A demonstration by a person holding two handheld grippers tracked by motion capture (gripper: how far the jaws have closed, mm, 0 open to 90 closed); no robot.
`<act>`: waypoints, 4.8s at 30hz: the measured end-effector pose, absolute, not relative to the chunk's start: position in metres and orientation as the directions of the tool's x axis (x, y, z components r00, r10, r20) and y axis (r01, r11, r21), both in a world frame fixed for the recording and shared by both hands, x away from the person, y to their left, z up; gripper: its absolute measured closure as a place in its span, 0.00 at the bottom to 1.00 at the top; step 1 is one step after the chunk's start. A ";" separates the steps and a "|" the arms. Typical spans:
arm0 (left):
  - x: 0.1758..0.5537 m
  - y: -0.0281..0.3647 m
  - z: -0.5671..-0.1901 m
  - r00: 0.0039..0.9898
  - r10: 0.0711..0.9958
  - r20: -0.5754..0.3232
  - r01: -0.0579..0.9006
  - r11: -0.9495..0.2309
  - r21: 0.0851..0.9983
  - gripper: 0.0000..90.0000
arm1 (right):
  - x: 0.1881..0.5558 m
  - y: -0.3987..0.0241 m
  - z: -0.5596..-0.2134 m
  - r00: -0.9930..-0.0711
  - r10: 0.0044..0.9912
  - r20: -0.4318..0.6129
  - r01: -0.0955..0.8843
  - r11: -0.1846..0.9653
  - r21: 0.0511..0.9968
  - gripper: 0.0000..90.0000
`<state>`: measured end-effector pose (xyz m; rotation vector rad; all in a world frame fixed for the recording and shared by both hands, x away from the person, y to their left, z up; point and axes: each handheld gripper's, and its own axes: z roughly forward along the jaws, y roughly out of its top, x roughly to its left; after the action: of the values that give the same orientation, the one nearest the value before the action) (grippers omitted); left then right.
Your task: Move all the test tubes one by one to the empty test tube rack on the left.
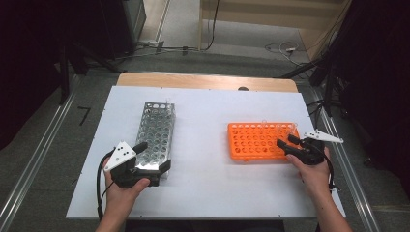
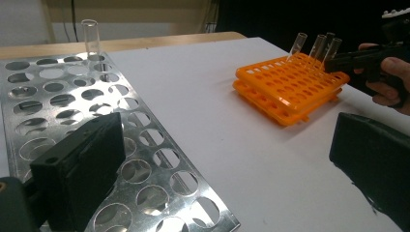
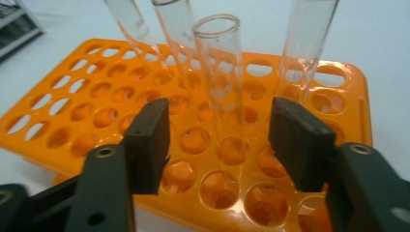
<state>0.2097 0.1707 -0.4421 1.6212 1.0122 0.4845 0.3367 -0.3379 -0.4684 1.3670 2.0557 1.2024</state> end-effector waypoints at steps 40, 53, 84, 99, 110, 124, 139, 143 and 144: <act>0.209 0.170 -0.439 0.554 0.812 -0.183 0.350 -0.028 0.936 0.00 | 0.306 -0.331 -0.438 -0.470 0.881 0.049 0.398 0.162 0.903 0.82; 0.208 0.167 -0.436 0.562 0.808 -0.180 0.343 -0.029 0.939 0.00 | 0.288 -0.299 -0.432 -0.594 0.802 0.067 0.377 0.203 0.904 0.82; 0.207 0.151 -0.430 0.599 0.780 -0.182 0.334 -0.037 0.942 0.00 | 0.264 -0.235 -0.436 -0.760 0.647 0.066 0.335 0.301 0.893 0.82; 0.207 0.134 -0.428 0.640 0.744 -0.189 0.335 -0.050 0.941 0.01 | 0.256 -0.210 -0.440 -0.804 0.591 0.059 0.317 0.342 0.884 0.82; 0.208 0.112 -0.427 0.703 0.683 -0.197 0.334 -0.072 0.940 0.09 | 0.248 -0.186 -0.445 -0.842 0.538 0.044 0.292 0.386 0.875 0.82; 0.207 0.086 -0.427 0.755 0.625 -0.199 0.342 -0.116 0.933 0.35 | 0.240 -0.167 -0.448 -0.871 0.491 0.030 0.267 0.420 0.868 0.82; 0.206 0.068 -0.432 0.790 0.580 -0.199 0.342 -0.147 0.928 0.67 | 0.230 -0.152 -0.448 -0.901 0.434 0.021 0.237 0.449 0.862 0.82; 0.207 0.067 -0.432 0.796 0.573 -0.196 0.341 -0.155 0.927 0.73 | 0.228 -0.149 -0.449 -0.909 0.416 0.024 0.231 0.455 0.860 0.82; 0.207 0.067 -0.432 0.796 0.573 -0.195 0.340 -0.157 0.927 0.73 | 0.228 -0.148 -0.449 -0.911 0.413 0.024 0.229 0.455 0.860 0.82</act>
<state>0.2069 0.0670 -0.4324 1.7658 0.7098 0.2372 0.2279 -0.1483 -0.4486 0.5612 2.5145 1.4423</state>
